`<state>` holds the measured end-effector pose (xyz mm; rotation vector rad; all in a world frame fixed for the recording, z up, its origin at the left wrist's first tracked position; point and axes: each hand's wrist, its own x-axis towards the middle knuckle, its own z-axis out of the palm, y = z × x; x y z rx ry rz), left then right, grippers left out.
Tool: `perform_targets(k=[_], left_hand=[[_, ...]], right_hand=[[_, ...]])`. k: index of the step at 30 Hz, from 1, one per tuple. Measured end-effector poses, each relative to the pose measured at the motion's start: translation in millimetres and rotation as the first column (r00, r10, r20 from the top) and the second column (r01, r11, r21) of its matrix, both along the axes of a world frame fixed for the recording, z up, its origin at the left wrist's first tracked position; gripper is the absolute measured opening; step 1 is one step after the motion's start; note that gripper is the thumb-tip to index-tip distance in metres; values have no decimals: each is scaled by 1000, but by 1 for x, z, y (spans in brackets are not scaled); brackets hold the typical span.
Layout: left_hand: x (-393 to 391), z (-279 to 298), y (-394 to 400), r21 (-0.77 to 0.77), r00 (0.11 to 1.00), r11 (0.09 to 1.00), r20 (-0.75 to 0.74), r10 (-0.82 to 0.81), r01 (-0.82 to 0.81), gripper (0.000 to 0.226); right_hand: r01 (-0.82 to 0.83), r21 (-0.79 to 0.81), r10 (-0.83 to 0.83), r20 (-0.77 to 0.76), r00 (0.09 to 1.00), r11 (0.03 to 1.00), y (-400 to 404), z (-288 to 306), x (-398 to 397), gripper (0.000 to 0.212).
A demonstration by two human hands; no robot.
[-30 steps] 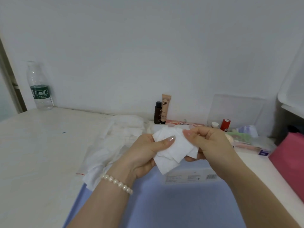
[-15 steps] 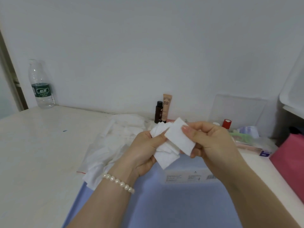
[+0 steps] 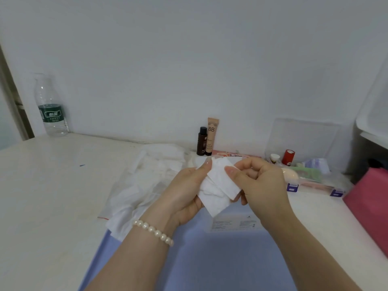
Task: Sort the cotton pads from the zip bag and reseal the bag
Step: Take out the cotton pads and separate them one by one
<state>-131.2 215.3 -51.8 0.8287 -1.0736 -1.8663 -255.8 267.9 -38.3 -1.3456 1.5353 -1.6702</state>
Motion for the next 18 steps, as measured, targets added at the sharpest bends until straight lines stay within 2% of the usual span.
perform_targets(k=[3, 8, 11, 14, 18], left_hand=[[1, 2, 1, 24, 999, 999, -18, -27, 28, 35], [4, 3, -1, 101, 981, 990, -173, -82, 101, 32], [10, 4, -2, 49, 944, 978, -275, -181, 202, 42], [10, 0, -5, -21, 934, 969, -259, -245, 248, 53], [9, -1, -7, -55, 950, 975, -217, -224, 217, 54]], right_hand=[[62, -42, -65, -67, 996, 997, -3, -5, -1, 15], [128, -135, -165, -315, 935, 983, -6, -14, -3, 19], [85, -150, -127, -294, 947, 985, -6, -14, -4, 16], [52, -166, -91, -239, 967, 985, -7, -13, -4, 16], [4, -197, -48, -221, 974, 980, -7, -13, -5, 18]])
